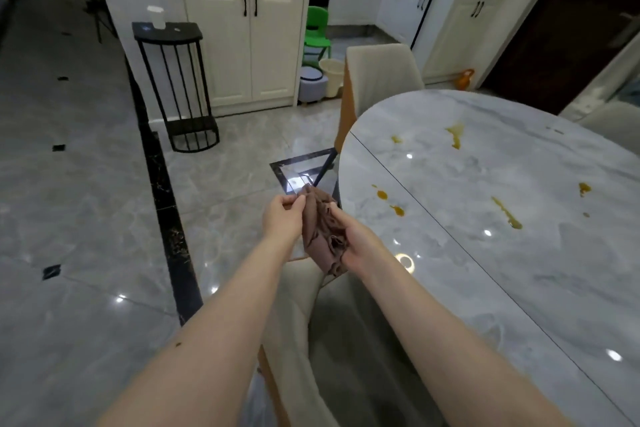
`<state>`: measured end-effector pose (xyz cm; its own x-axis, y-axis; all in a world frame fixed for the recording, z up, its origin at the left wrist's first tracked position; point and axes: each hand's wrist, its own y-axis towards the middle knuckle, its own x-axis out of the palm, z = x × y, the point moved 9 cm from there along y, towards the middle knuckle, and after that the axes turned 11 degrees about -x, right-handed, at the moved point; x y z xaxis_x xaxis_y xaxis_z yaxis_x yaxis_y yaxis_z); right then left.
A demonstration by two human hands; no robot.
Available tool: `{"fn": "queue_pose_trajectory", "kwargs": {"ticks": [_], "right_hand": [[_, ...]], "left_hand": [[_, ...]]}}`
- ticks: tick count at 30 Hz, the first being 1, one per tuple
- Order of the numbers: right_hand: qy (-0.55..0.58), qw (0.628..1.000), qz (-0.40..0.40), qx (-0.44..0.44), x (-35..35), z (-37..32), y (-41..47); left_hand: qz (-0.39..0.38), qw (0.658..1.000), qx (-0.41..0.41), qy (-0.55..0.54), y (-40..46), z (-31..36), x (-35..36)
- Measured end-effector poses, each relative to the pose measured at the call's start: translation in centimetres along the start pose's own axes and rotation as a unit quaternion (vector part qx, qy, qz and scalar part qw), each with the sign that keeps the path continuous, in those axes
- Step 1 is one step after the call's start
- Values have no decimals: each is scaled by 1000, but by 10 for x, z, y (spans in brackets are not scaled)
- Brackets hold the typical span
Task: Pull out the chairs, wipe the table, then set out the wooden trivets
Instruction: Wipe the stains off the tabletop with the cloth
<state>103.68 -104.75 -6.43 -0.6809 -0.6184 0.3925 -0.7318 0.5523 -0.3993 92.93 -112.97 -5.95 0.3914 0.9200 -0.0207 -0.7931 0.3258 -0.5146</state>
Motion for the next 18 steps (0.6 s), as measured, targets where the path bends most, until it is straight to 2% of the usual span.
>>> {"fn": "queue_pose_trajectory", "kwargs": {"ticks": [3, 7, 9, 18], "right_hand": [[-2, 999, 43, -23, 5, -2, 11], [19, 990, 120, -74, 7, -11, 22], [24, 983, 159, -91, 5, -17, 20], [1, 945, 301, -130, -48, -28, 20]], "left_hand": [[-81, 995, -24, 55, 25, 6, 9], [-188, 974, -7, 126, 41, 19, 23], [-199, 963, 11, 180, 47, 24, 32], [-270, 922, 56, 272, 59, 27, 95]]}}
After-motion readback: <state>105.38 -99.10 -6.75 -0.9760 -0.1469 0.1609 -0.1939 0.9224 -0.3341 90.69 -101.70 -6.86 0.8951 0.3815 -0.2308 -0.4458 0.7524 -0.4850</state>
